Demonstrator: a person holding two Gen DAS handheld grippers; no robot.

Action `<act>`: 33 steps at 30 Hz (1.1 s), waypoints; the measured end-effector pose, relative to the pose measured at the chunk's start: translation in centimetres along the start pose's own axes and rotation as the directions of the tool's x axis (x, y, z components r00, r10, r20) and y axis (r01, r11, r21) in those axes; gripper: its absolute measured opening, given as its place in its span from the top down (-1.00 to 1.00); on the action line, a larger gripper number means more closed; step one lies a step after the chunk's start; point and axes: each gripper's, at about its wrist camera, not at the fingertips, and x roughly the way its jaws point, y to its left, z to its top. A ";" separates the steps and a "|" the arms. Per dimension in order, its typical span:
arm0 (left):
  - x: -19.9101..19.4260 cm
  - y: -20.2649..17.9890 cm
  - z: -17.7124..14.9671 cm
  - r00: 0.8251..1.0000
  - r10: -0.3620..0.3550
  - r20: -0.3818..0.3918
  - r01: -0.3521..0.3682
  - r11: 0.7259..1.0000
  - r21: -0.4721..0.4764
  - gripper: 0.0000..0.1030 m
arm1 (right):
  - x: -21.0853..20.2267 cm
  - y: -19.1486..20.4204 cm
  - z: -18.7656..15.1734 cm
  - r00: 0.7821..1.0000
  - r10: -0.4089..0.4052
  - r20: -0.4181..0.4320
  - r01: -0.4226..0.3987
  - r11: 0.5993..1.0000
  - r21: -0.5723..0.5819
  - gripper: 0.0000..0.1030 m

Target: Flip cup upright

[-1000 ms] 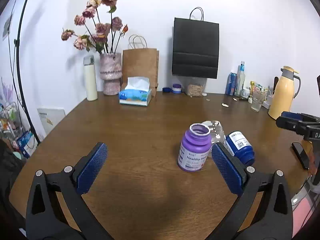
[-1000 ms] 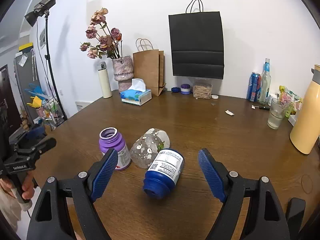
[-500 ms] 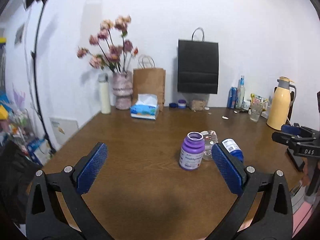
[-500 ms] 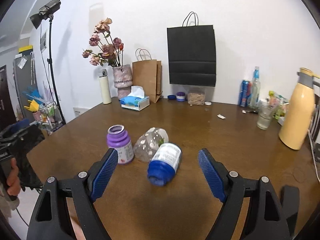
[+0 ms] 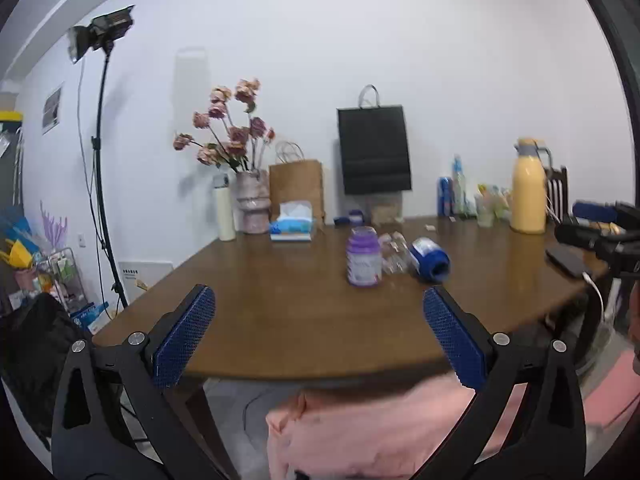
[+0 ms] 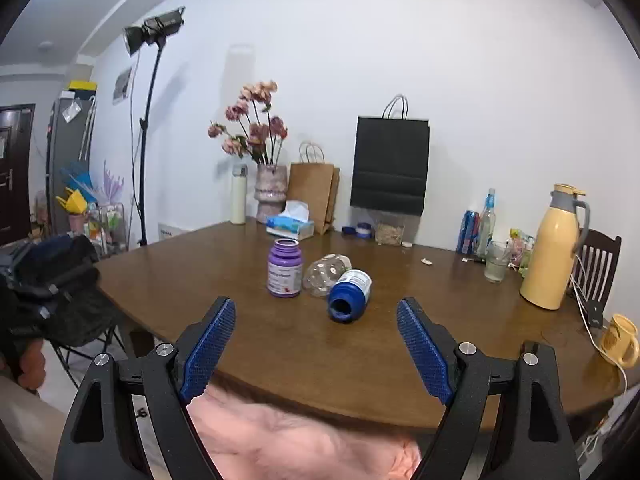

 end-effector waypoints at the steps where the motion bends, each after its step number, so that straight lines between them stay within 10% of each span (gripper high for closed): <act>1: -0.4 -0.3 -0.2 1.000 -0.007 -0.003 0.007 1.000 0.004 -1.00 | -0.8 0.5 -0.6 1.000 0.026 0.002 -0.026 0.999 0.024 -0.69; 33: -1.7 -0.2 -0.5 1.000 -0.009 0.004 0.009 0.998 -0.065 -1.00 | -2.4 1.5 -2.0 0.998 0.061 0.024 -0.063 0.994 0.091 -0.69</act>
